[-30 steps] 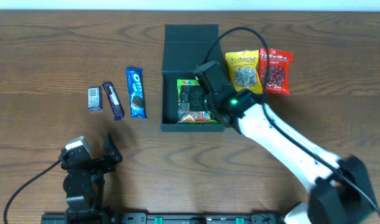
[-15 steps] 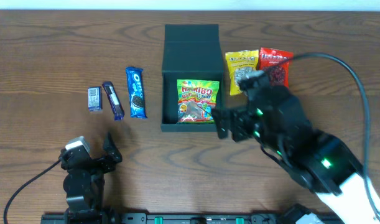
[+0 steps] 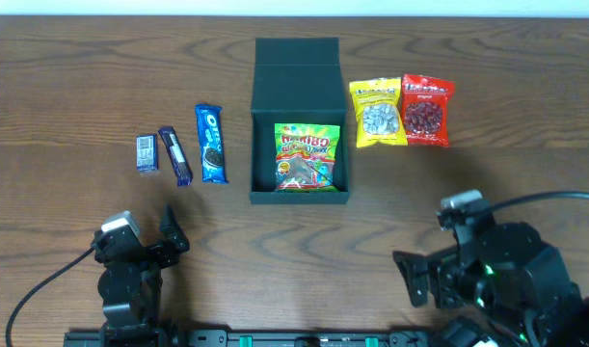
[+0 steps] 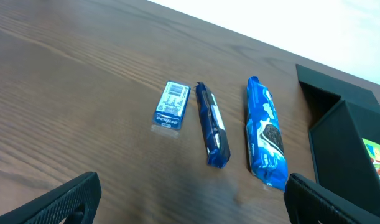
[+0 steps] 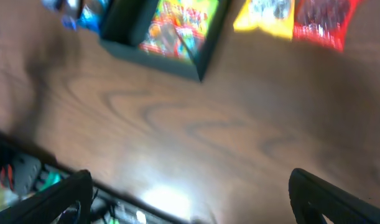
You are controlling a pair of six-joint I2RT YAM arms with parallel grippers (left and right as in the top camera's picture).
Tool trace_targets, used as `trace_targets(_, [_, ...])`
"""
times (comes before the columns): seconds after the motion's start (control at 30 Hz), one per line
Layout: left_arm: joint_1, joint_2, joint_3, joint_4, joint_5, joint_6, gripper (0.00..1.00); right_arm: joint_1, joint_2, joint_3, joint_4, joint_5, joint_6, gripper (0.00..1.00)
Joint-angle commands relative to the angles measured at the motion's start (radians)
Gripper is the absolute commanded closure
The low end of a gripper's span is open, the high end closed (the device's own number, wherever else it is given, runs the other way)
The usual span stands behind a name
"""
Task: Pack container
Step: 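Open right gripper and retract right arm from the box, then reach left gripper to the large blue Oreo pack and grasp it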
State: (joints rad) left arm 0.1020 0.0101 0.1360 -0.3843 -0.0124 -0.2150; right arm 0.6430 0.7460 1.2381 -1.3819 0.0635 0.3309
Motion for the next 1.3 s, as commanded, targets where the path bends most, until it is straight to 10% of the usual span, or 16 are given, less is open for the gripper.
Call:
trace_targets(0.0, [0.002, -0.006, -0.022, -0.003, 0.072, -0.058, 0.05, 0.003, -0.003, 0.011, -0.04, 0.008, -0.014, 0.01])
trace_targets(0.3, [0.002, -0.006, -0.022, 0.023, 0.52, -0.435, 0.05, 0.003, -0.002, 0.011, -0.063, 0.008, -0.014, 0.01])
trace_targets(0.47, [0.002, -0.005, -0.006, 0.08, 0.693, -0.399, 0.04, 0.003, -0.002, 0.011, -0.063, 0.008, -0.014, 0.01])
trace_targets(0.83, [0.002, 0.149, 0.233, 0.084, 0.423, -0.181, 0.04, 0.003, -0.002, 0.011, -0.063, 0.008, -0.014, 0.01])
trace_targets(1.27, [-0.124, 1.104, 0.704, 0.113, 0.187, 0.064, 0.04, 0.003, -0.002, 0.011, -0.063, 0.008, -0.014, 0.01])
